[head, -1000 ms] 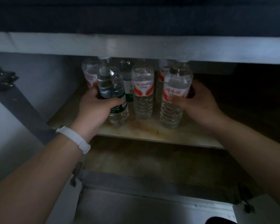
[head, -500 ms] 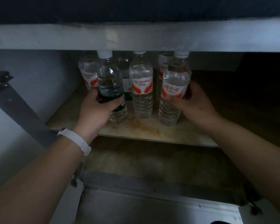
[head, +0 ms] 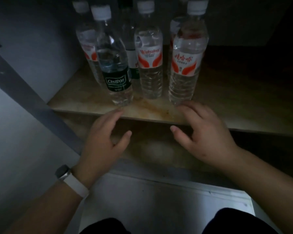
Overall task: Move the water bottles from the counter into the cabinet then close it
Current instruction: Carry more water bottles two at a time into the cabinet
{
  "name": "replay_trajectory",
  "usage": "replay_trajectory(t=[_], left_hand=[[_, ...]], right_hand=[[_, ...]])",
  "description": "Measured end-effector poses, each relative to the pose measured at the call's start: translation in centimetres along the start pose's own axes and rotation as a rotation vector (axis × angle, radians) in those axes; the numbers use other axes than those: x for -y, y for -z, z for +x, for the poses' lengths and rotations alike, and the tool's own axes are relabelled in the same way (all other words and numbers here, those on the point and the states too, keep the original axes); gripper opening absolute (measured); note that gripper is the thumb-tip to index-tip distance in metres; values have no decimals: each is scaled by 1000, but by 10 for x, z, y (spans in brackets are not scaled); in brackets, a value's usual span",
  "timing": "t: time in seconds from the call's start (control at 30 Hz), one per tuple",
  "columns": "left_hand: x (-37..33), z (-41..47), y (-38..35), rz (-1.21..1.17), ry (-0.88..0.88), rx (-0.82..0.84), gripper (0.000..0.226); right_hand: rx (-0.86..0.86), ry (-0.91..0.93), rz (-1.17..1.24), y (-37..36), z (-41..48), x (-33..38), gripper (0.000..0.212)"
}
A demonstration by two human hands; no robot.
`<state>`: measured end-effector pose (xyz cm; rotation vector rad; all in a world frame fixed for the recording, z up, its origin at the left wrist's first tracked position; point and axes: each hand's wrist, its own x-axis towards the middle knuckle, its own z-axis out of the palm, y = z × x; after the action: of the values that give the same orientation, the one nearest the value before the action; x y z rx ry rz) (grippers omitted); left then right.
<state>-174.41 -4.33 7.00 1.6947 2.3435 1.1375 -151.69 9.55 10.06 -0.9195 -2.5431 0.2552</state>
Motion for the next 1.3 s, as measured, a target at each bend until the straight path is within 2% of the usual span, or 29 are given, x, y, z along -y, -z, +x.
replay_trajectory(t=[0.17,0.33,0.53,0.77,0.87,1.1,1.3], left_hand=[[-1,-19,-2,240,-127,145,59],[-25,-45,28,334,-106,264,52],[-99,-64,124,397,-143,341,47],[-207,-38,250,455,-149,401,42],[-247,-14,295,473,-158,381,37],[-330,43,385,475,-232,314,44],[-383,76,413,462,-322,240,47]], right_hand=[[98,128,-116,-14,-13,8,59],[234,138,-120,9,-30,50,58],[322,147,-75,100,-46,113,53],[439,145,-98,252,-31,173,54],[428,126,-117,310,-20,186,53],[303,89,-143,443,12,216,54],[154,90,-163,517,31,219,56]])
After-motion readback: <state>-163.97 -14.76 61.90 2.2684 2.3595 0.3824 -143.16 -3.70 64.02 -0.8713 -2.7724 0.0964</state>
